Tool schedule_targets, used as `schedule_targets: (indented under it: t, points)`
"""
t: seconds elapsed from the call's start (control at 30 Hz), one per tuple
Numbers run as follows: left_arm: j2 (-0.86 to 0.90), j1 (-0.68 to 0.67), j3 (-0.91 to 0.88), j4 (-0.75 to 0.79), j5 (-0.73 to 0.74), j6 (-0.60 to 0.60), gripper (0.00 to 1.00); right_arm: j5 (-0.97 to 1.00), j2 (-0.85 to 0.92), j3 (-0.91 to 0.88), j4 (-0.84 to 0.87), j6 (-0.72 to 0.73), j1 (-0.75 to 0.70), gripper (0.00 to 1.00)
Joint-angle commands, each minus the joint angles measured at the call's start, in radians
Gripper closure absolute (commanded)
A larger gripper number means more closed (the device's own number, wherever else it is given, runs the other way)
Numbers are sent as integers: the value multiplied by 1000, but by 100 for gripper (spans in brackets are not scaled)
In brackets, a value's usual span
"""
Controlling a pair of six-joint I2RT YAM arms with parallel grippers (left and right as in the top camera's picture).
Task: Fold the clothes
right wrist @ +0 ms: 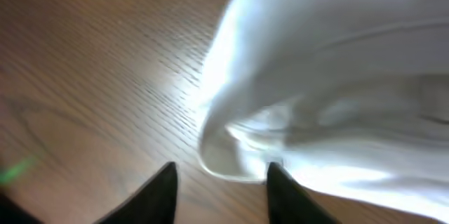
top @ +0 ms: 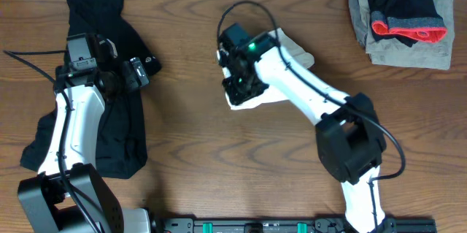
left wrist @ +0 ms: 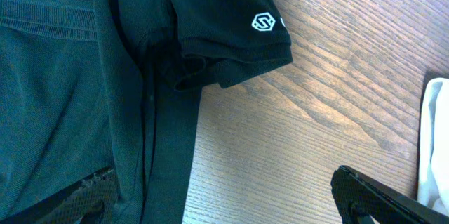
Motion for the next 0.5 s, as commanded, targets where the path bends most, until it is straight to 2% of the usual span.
schedule_targets:
  t: [0.0, 0.07, 0.13, 0.17, 0.2, 0.27, 0.3, 0.47]
  points:
    - [12, 4, 1, -2, -13, 6, 2, -11, -87, 36, -19, -15, -47, 46]
    - [12, 4, 1, -2, -13, 6, 2, 6, -99, 36, -34, -15, -68, 40]
    - [14, 4, 1, -2, -13, 6, 2, 44, -97, 32, -39, -15, -85, 41]
    - [16, 4, 1, -1, -13, 6, 2, 63, -91, 23, -29, -15, -91, 46]
    - [19, 4, 1, -1, -13, 6, 2, 79, -85, 8, -12, -15, -97, 57]
    - [26, 4, 1, -2, -13, 6, 2, 105, -72, -36, 35, -16, -106, 87]
    - [31, 4, 1, -2, -13, 6, 2, 111, -65, -57, 55, -17, -108, 96]
    - [55, 4, 1, -4, -13, 6, 2, 96, -40, -177, 116, -60, -112, 99]
